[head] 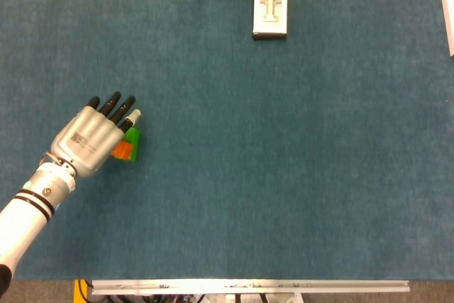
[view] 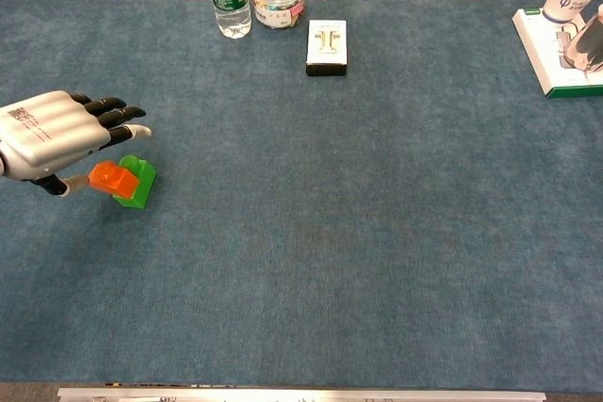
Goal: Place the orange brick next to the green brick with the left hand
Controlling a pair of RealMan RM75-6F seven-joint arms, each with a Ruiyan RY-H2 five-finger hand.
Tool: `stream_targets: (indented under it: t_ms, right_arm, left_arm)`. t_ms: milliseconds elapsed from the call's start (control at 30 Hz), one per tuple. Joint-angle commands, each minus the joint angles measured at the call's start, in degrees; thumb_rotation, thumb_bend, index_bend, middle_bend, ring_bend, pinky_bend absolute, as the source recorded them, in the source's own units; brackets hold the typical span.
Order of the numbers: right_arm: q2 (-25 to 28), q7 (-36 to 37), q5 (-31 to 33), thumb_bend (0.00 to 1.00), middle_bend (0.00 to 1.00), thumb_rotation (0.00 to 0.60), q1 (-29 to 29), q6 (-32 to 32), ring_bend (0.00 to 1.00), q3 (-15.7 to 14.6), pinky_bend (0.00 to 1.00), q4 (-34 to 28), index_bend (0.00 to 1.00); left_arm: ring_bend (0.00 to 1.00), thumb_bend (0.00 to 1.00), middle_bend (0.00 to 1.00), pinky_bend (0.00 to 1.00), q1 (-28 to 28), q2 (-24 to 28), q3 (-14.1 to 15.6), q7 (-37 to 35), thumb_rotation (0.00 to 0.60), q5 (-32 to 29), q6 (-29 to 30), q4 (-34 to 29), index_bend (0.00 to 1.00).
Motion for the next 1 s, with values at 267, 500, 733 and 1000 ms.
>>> stream_targets:
  t_ms: [267,500,733,1000]
  right_arm:
    - [0.1,0.0,-0.1,0.44,0.55,0.6,-0.1,0.2,0.42,0.0,0.46,0.0,0.63]
    - [0.1,-0.1,-0.2,0.43,0.55,0.6,-0.2,0.4,0.42,-0.1,0.46,0.0,0.63]
    - [-0.2,-0.6,-0.4,0.43,0.55,0.6,-0.2,0.3,0.42,-0.2,0.46,0.1,0.63]
    - [-0.8,-1.6,-0.6,0.43,0.55,0.6,0.0,0.1,0.42,-0.4,0.46,0.2,0.63]
  left_arm:
    - [0.0,0.35,0.0,0.21,1.1,0.8,-0.8,-1.1,0.6,0.1,2.3,-0.3,0.07]
    - [0.0,0.35,0.0,0.22,3.8,3.1,-2.0,-4.8,0.6,0.2,6.5,-0.3,0.08]
    - [0.0,0.35,0.0,0.22,7.6,5.9,-2.6,-8.8,0.6,1.2,11.5,-0.4,0.15]
    - [0.06,0.35,0.09,0.26,13.0,7.9,-2.4,-14.3,0.6,4.6,17.1,0.2,0.25]
